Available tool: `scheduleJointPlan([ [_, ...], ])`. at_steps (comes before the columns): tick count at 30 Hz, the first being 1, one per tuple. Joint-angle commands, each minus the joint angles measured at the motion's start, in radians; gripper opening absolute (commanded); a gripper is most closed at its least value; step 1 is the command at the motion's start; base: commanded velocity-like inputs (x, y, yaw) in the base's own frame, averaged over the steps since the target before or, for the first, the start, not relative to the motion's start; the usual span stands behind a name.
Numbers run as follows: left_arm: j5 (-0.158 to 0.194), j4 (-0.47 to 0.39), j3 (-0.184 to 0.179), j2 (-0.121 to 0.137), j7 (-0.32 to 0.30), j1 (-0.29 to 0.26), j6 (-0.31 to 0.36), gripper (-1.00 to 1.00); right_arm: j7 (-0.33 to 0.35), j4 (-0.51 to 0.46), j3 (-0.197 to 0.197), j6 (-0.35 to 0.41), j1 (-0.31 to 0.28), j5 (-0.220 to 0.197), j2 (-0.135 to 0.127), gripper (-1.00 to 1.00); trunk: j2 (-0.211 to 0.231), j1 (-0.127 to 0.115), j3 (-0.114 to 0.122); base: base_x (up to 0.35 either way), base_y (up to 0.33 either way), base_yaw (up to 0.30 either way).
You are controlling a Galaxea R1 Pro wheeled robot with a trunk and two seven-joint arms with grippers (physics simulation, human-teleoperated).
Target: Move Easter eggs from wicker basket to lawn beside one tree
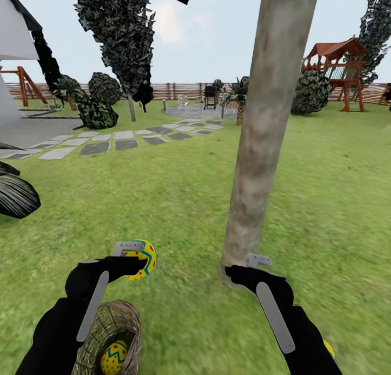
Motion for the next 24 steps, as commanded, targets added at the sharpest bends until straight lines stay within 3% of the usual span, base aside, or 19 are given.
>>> scheduleJointPlan([
  [1, 0.006, -0.001, -0.001, 0.001, 0.005, -0.001, 0.005, -1.00, -0.010, -0.001, 0.001, 0.002, -0.001, -0.010, 0.000, 1.00, -0.002, 0.000, -0.001, -0.245, -0.193, -0.240],
  [24, 0.004, 0.000, -0.014, 0.001, 0.006, -0.002, 0.005, -1.00, -0.010, -0.001, 0.001, 0.002, -0.001, -0.009, 0.000, 1.00, -0.002, 0.000, 0.024, -0.245, -0.198, -0.240],
])
